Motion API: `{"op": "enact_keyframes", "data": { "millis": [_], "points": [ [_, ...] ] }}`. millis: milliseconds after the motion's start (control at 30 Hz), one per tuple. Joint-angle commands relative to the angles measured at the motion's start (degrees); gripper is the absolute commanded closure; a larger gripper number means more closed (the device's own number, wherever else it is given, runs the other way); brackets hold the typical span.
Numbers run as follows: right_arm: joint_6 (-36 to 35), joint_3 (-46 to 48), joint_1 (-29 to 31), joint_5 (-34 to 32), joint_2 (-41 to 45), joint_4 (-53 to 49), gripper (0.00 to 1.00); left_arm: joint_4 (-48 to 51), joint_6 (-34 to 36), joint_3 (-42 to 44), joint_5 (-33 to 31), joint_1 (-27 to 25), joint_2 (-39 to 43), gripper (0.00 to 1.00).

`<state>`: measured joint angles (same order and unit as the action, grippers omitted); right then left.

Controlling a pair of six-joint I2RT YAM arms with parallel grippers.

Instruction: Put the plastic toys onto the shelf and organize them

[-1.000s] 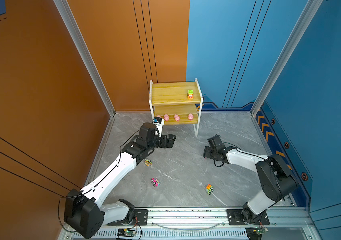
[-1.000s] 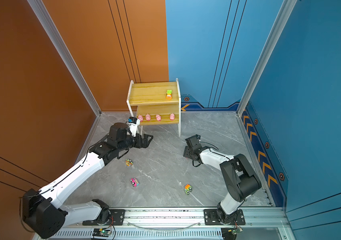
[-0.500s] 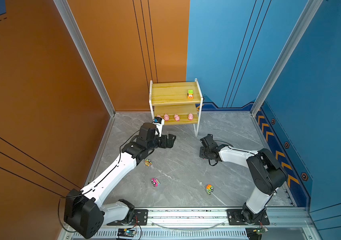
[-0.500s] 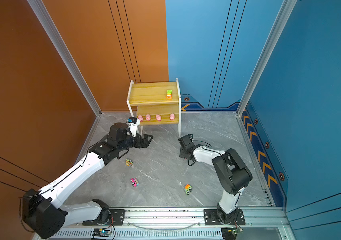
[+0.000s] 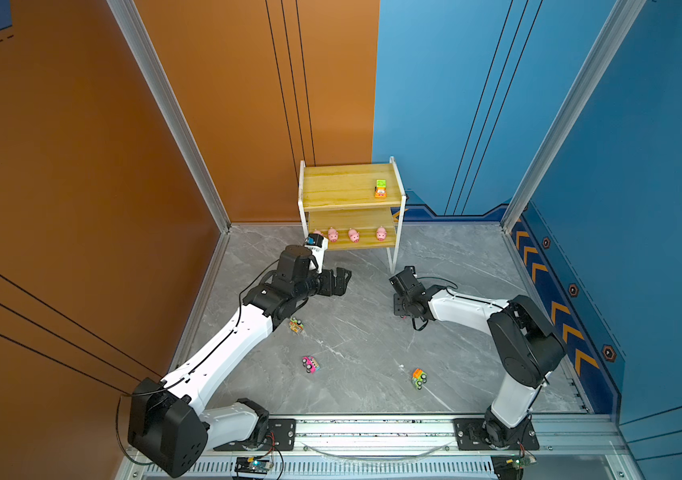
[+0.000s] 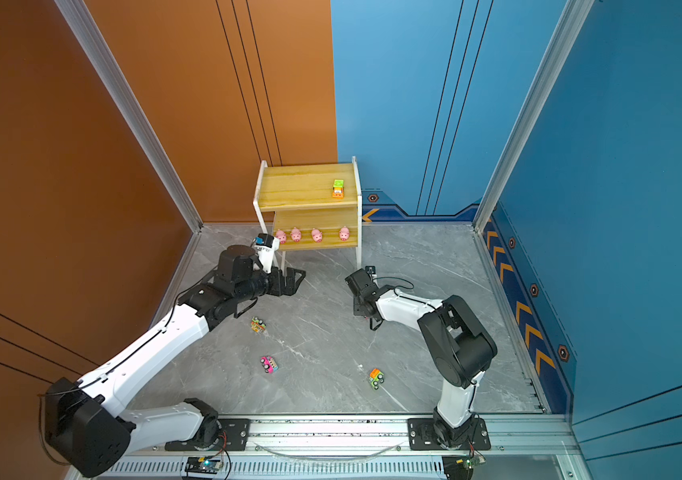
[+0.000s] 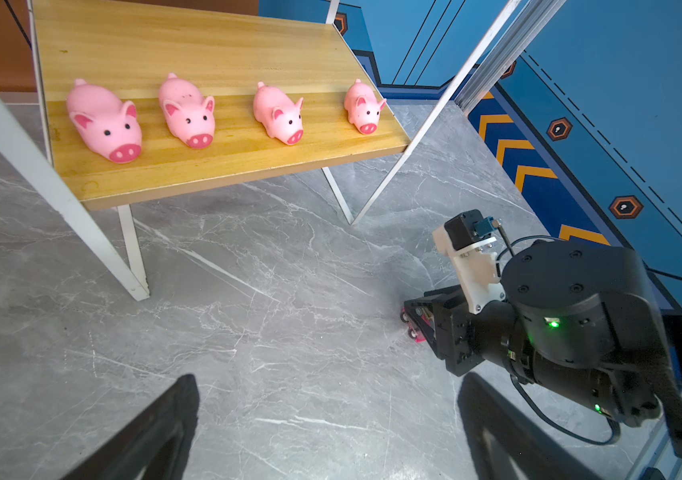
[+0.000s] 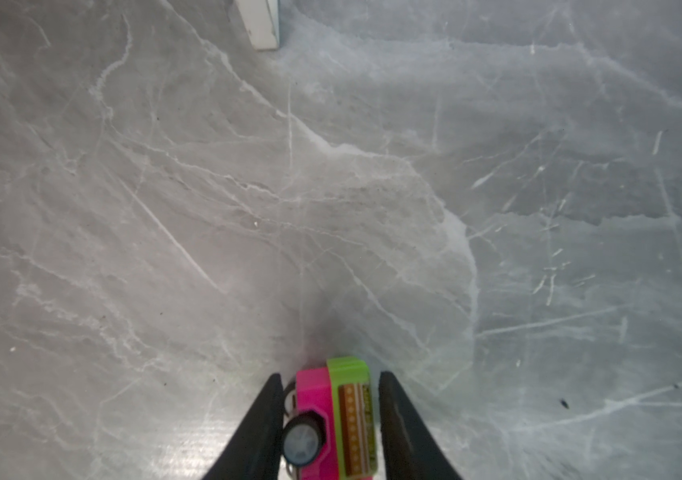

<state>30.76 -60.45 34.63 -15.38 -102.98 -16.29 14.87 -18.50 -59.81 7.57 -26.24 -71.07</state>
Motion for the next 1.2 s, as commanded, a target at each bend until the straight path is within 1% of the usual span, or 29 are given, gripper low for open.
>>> {"op": "enact_keyframes", "data": {
  "millis": [0,67,167,433,633,767,867,967,1067,1167],
  "points": [
    [-0.71,-0.97,0.32,-2.43,-0.98,-3.26,0.51,0.68,0.23,-1.68,0.05,0.4,-0.12,0.02],
    [-0.84,-0.81,0.26,-2.36,-0.95,-3.23,0.49,0.68,0.26,-1.66,0.0,0.4,-0.2,0.02],
    [-0.84,-0.74,0.13,-1.91,-1.16,-3.15,0.49,0.68,0.22,-1.71,0.08,0.44,-0.11,0.02],
    [-0.71,1.06,-0.7,2.62,-1.59,1.08,0.57,0.68,0.33,-1.67,-0.06,0.4,-0.04,0.02],
    [-0.88,1.06,-0.71,4.21,-2.1,1.98,0.64,0.63,0.33,-1.69,-0.17,0.49,0.06,0.02],
    [-1.24,1.03,-0.63,3.83,-2.24,1.74,0.67,0.68,0.39,-1.71,-0.28,0.5,0.21,0.02],
    [-2.31,0.31,0.11,1.07,-1.75,-0.04,0.7,0.68,0.32,-1.67,-0.31,0.49,0.28,0.02],
    [-4.04,-1.96,1.5,-3.58,-1.93,-3.87,0.7,0.66,0.31,-1.69,-0.1,0.76,0.38,0.02],
    [-6.06,-5.18,3.68,-9.79,-2.93,-8.44,0.7,0.68,0.31,-1.71,-0.12,1.56,0.79,0.02],
    [-7.68,-8.4,6.06,-17.46,-4.83,-13.23,0.7,0.68,0.22,-1.64,-0.36,2.65,1.36,0.02]
  ]
}}
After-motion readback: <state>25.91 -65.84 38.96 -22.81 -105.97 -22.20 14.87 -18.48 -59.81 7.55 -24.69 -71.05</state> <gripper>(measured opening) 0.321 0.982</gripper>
